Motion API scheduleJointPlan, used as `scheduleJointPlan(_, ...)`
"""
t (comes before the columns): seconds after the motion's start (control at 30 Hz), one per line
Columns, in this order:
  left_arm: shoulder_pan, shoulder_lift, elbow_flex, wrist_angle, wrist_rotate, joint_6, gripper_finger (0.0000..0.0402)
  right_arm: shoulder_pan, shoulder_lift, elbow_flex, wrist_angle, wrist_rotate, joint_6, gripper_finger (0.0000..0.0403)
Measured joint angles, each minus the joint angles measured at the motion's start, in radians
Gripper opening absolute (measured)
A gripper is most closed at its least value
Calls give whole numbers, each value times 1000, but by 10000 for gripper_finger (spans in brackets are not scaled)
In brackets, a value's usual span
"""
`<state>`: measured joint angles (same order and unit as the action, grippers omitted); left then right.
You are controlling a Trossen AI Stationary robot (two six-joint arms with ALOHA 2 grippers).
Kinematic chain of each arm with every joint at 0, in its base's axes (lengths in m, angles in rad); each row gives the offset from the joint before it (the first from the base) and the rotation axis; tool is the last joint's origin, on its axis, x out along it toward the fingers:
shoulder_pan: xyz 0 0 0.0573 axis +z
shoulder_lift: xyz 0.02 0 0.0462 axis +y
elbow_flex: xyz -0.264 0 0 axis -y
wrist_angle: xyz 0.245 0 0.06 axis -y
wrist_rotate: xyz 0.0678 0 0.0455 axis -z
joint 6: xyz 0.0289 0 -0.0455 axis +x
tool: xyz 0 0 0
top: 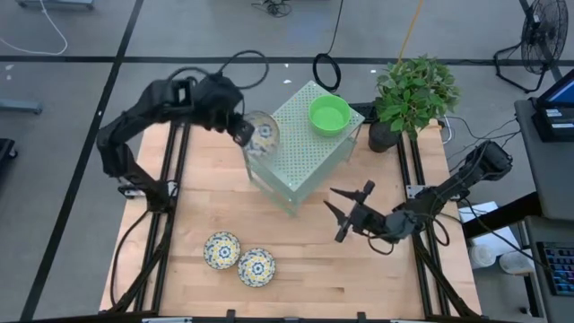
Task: Pick & Place Mini bowls
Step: Put the right yellow patterned bowl on the shelf
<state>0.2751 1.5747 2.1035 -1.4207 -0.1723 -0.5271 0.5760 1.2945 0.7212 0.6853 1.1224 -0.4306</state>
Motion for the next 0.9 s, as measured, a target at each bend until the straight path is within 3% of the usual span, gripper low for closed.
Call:
scheduleJointPlan(0.13, 64, 33, -12, -80, 28, -28, 10, -12, 0, 0, -3, 0, 0, 164)
scheduleJointPlan(0.23, 74, 47, -12, -41, 75, -6, 10, -14, 0, 0, -13, 0, 0, 164)
scheduleJointPlan(0.47, 22, 79, -12, 68, 195, 28, 10, -16, 0, 0, -16, 0, 0, 164)
scheduleJointPlan(0.9, -7, 167, -10, 129, 271, 114, 31, -16, -1, 0, -44, -1, 34, 164)
